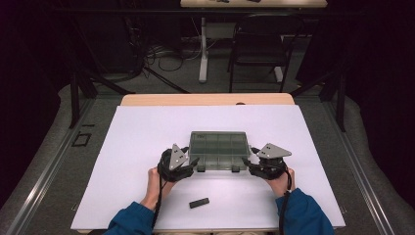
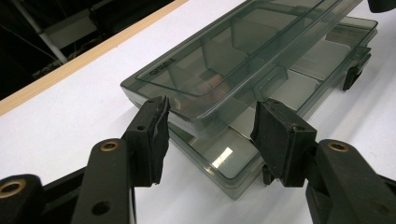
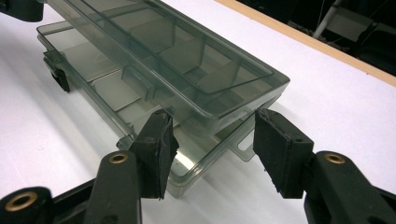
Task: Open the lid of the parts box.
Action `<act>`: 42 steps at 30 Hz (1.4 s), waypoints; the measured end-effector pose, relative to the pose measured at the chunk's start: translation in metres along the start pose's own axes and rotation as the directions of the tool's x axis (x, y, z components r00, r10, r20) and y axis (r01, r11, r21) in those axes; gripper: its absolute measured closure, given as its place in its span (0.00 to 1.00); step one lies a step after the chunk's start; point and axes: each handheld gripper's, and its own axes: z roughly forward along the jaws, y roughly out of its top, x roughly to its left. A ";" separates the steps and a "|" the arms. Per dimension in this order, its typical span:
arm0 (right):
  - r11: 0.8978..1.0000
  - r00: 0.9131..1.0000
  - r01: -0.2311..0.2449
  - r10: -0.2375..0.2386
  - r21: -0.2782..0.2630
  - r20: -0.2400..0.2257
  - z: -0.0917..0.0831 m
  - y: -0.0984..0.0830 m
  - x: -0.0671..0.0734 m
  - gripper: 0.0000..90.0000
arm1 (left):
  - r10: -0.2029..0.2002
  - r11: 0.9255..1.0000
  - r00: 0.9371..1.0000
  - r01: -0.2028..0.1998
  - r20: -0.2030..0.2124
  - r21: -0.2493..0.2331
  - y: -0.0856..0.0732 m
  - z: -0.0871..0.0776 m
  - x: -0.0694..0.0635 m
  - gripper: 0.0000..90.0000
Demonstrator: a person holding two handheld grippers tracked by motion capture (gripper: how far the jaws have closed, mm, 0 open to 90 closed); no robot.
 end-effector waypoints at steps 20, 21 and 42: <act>1.000 1.000 0.009 -0.009 -0.025 0.003 0.000 0.004 0.000 0.60 | -0.017 1.000 1.000 0.017 0.007 0.004 -0.001 0.002 0.004 0.50; 0.999 1.000 0.016 -0.015 -0.029 0.010 0.001 0.005 -0.001 0.60 | -0.016 1.000 1.000 0.016 0.005 0.007 -0.001 0.002 0.004 0.51; 0.999 0.999 0.029 -0.028 -0.039 0.031 -0.002 0.012 -0.001 0.62 | -0.008 1.000 1.000 0.008 0.004 -0.016 0.005 -0.001 0.011 0.62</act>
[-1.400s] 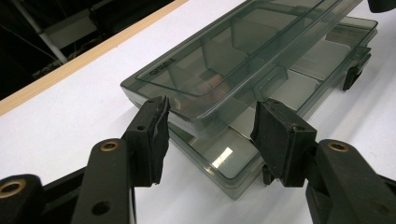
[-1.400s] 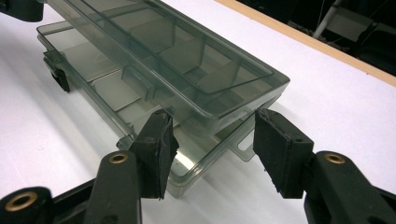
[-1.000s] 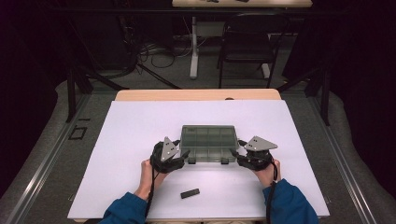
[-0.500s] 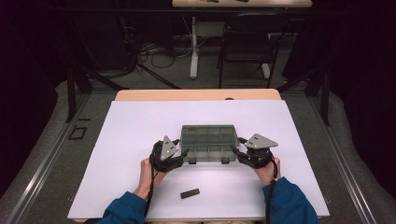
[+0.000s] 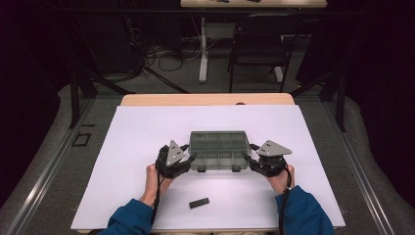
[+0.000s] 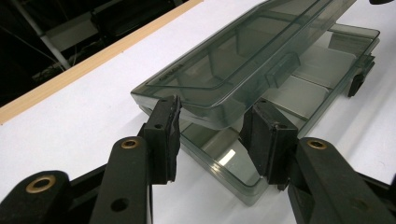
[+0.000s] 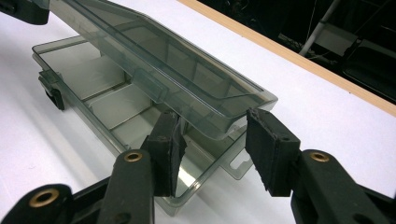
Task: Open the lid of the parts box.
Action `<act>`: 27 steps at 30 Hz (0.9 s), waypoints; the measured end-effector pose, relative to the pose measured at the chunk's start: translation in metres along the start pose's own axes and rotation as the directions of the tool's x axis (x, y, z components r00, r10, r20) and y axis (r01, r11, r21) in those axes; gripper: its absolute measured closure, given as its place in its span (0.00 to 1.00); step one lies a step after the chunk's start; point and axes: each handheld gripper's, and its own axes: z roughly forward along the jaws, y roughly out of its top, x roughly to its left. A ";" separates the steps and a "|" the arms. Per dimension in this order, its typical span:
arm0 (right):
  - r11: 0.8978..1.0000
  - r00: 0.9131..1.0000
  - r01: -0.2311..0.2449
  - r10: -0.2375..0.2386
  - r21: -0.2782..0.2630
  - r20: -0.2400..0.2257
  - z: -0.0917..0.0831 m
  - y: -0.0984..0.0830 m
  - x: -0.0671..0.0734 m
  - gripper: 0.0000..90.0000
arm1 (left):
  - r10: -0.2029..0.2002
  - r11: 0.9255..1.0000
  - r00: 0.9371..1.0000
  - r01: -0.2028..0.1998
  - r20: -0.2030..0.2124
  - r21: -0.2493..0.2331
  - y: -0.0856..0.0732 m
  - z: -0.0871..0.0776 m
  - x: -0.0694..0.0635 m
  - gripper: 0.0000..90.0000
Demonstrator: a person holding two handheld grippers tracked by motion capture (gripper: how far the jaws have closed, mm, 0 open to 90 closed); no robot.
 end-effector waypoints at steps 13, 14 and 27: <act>1.000 1.000 0.012 -0.012 -0.014 0.006 -0.002 0.008 -0.002 0.64 | -0.010 1.000 1.000 0.010 0.010 -0.015 0.007 -0.002 0.008 0.67; 1.000 1.000 0.014 -0.014 -0.013 0.006 -0.002 0.008 -0.002 0.64 | -0.008 1.000 1.000 0.008 0.009 -0.016 0.008 -0.002 0.009 0.67; 1.000 1.000 0.015 -0.014 -0.009 0.007 -0.003 0.013 -0.005 0.65 | -0.011 1.000 1.000 0.011 0.016 -0.020 0.012 -0.002 0.014 0.70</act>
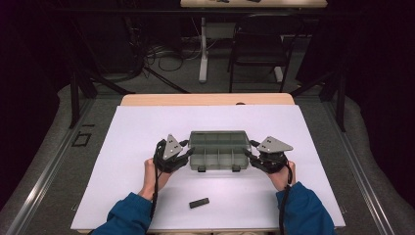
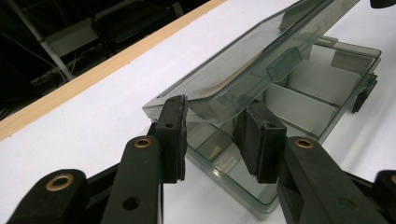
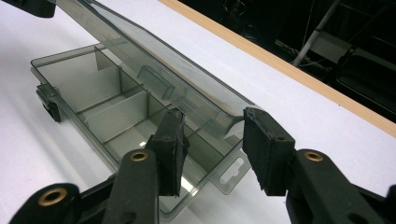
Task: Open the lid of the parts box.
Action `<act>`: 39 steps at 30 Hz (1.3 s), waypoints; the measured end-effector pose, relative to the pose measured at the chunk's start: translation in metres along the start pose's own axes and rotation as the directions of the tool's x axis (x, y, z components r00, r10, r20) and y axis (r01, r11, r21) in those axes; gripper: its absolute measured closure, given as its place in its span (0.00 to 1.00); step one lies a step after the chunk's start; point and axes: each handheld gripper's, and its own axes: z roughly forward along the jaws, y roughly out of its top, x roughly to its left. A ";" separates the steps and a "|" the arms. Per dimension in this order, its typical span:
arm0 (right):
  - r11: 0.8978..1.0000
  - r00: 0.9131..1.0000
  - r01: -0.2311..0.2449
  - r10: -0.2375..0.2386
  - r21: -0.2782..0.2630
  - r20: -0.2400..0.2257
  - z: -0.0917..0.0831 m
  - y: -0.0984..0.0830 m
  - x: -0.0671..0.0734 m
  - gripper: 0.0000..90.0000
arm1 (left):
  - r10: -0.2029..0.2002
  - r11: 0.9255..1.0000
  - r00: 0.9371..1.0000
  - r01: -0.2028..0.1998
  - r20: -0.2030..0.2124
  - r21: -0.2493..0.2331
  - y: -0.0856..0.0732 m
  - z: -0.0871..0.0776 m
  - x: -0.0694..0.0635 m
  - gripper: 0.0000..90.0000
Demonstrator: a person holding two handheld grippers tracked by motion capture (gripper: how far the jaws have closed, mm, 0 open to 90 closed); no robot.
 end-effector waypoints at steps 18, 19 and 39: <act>0.999 1.000 -0.019 0.019 0.042 -0.004 0.003 0.015 -0.008 0.67 | -0.038 0.999 0.999 0.038 0.025 0.011 0.012 0.002 0.015 0.76; 0.999 1.000 -0.019 0.019 0.045 -0.002 0.003 0.017 -0.008 0.67 | -0.042 0.999 0.999 0.042 0.029 0.012 0.013 0.002 0.016 0.76; 0.993 0.996 -0.087 0.087 0.081 -0.001 0.015 0.032 -0.024 0.72 | -0.124 0.992 0.990 0.123 0.067 0.022 0.022 0.009 0.034 0.81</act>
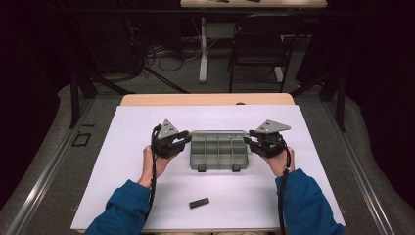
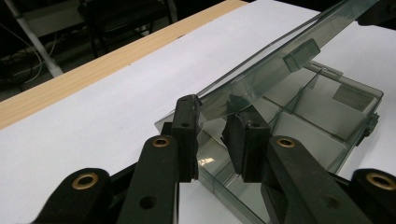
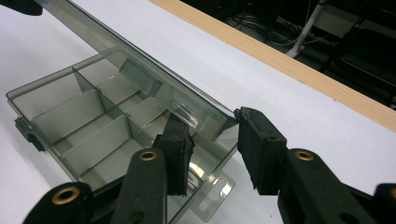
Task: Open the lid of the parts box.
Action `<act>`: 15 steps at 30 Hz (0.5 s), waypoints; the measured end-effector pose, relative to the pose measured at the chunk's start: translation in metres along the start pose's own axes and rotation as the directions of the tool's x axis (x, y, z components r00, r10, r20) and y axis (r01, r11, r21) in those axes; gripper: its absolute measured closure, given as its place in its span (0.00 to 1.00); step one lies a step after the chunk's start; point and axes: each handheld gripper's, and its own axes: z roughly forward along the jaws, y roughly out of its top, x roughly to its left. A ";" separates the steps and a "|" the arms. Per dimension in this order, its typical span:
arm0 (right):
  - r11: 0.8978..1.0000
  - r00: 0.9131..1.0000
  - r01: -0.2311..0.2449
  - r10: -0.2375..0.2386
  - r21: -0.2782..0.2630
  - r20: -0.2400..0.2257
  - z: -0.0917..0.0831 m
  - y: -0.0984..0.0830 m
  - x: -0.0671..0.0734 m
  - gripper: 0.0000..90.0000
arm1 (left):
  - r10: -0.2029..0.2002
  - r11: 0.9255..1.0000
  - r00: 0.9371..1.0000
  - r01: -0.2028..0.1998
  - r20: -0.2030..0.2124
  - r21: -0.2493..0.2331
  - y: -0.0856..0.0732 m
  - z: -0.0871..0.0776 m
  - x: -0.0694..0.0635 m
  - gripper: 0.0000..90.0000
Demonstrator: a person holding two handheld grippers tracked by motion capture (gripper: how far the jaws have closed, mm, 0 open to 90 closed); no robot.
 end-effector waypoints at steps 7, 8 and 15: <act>1.000 1.000 -0.016 0.016 0.010 0.006 0.004 0.002 -0.004 0.76 | -0.022 1.000 1.000 0.022 0.010 -0.004 0.004 0.002 0.006 0.82; 1.000 1.000 -0.023 0.023 0.010 0.006 0.004 0.003 -0.005 0.76 | -0.025 1.000 1.000 0.025 0.010 -0.002 0.004 0.003 0.007 0.82; 0.999 0.999 -0.046 0.046 0.011 0.011 0.008 0.005 -0.007 0.78 | -0.032 0.999 0.999 0.032 0.014 -0.006 0.006 0.004 0.010 0.83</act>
